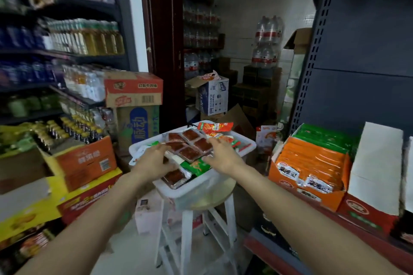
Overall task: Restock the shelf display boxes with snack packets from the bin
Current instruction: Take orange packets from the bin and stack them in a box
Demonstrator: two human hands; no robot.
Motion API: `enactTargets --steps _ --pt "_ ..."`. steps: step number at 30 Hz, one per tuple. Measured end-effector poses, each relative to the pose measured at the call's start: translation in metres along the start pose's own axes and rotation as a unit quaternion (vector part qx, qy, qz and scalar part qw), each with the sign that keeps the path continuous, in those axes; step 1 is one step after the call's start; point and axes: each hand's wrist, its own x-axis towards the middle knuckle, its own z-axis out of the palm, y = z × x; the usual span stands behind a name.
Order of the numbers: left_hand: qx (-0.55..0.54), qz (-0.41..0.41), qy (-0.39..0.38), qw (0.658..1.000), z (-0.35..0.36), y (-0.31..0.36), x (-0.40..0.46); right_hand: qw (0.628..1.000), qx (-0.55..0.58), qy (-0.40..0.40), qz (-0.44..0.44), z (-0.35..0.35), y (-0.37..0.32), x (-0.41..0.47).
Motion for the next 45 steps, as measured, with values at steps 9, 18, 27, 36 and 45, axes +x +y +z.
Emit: enactTargets --steps 9,18,27,36,45 --pt "0.027 -0.054 -0.022 0.998 0.017 -0.028 -0.005 0.995 -0.068 -0.062 0.05 0.044 -0.017 0.049" --pt "0.047 -0.046 -0.014 0.998 0.019 -0.031 -0.005 0.978 -0.207 -0.003 -0.03 0.045 -0.018 0.051" --pt "0.048 -0.056 -0.018 0.997 0.021 -0.032 -0.004 0.97 -0.241 0.002 -0.024 0.043 -0.005 0.061" --pt "0.047 -0.062 -0.017 0.997 0.021 -0.03 -0.004 0.968 -0.25 0.004 -0.037 0.043 -0.003 0.062" --pt "0.033 -0.078 -0.023 0.996 0.023 -0.032 -0.004 0.97 -0.239 -0.021 -0.034 0.034 -0.006 0.061"
